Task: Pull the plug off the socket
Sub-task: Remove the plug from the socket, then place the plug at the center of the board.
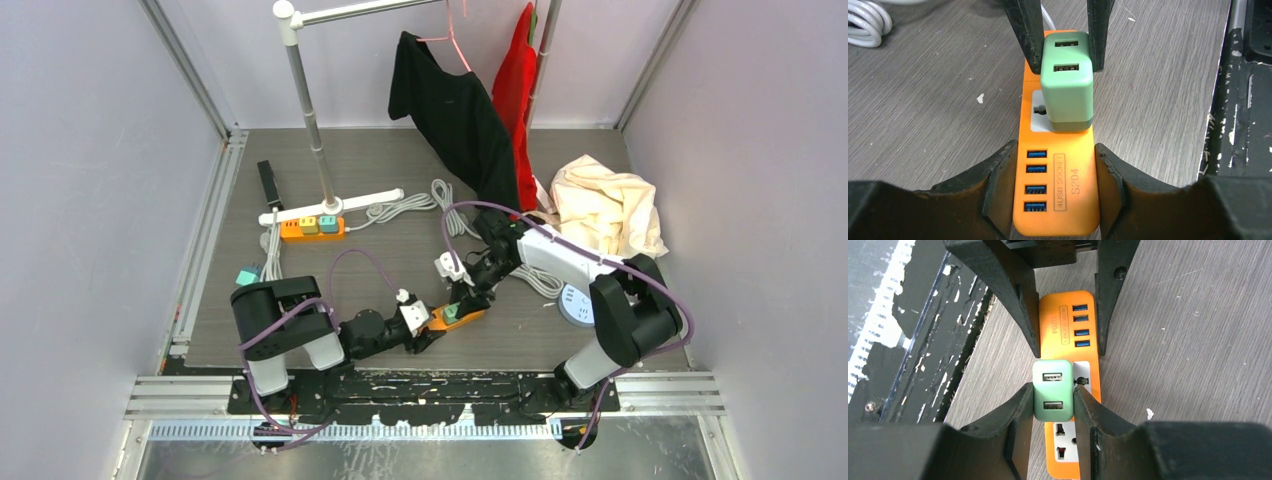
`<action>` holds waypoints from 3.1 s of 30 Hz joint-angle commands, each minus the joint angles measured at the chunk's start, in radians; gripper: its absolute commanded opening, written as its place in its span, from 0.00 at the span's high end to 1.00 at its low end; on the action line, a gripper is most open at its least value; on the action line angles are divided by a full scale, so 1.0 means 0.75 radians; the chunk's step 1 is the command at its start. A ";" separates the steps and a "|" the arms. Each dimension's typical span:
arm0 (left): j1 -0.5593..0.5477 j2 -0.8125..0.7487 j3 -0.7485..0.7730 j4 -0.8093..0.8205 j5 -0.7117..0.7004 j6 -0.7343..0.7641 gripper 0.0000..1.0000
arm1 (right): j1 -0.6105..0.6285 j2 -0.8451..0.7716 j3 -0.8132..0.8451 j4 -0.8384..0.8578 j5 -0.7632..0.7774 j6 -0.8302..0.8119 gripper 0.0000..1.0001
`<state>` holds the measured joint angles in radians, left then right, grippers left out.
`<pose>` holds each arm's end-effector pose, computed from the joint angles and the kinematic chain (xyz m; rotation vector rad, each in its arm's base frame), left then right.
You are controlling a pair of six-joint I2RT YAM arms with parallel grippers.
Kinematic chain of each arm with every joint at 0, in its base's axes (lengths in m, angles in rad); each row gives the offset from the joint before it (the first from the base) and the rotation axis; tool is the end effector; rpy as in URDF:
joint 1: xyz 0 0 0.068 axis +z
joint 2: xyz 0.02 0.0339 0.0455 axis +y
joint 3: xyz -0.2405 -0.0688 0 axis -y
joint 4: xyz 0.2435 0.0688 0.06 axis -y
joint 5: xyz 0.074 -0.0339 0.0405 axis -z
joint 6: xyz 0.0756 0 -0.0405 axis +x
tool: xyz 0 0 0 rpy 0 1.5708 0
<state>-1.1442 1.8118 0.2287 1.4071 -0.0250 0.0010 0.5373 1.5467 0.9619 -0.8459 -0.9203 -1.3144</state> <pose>0.1183 -0.2556 0.0766 0.9690 1.5382 -0.8048 0.1987 0.1884 0.1509 -2.0209 1.4130 1.0649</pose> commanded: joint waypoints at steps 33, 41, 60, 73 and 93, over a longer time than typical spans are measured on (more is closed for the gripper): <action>0.002 0.033 0.002 0.032 -0.006 0.019 1.00 | -0.152 -0.046 0.206 -0.441 -0.135 -0.156 0.99; 0.002 0.031 0.003 0.032 0.000 0.019 1.00 | -0.530 -0.114 0.267 -0.459 -0.179 0.054 0.99; 0.002 0.029 0.002 0.032 0.017 0.018 1.00 | -0.856 -0.262 0.008 0.633 0.314 1.365 0.98; 0.002 0.031 0.002 0.032 0.023 0.020 1.00 | -0.857 -0.176 -0.182 1.220 0.794 2.154 0.90; 0.001 0.029 0.002 0.031 0.023 0.019 1.00 | -0.864 -0.127 -0.094 1.118 0.766 2.095 0.38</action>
<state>-1.1488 1.8259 0.2333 1.4097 -0.0063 -0.0002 -0.1020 1.5070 0.8429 -0.0242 -0.3264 0.3008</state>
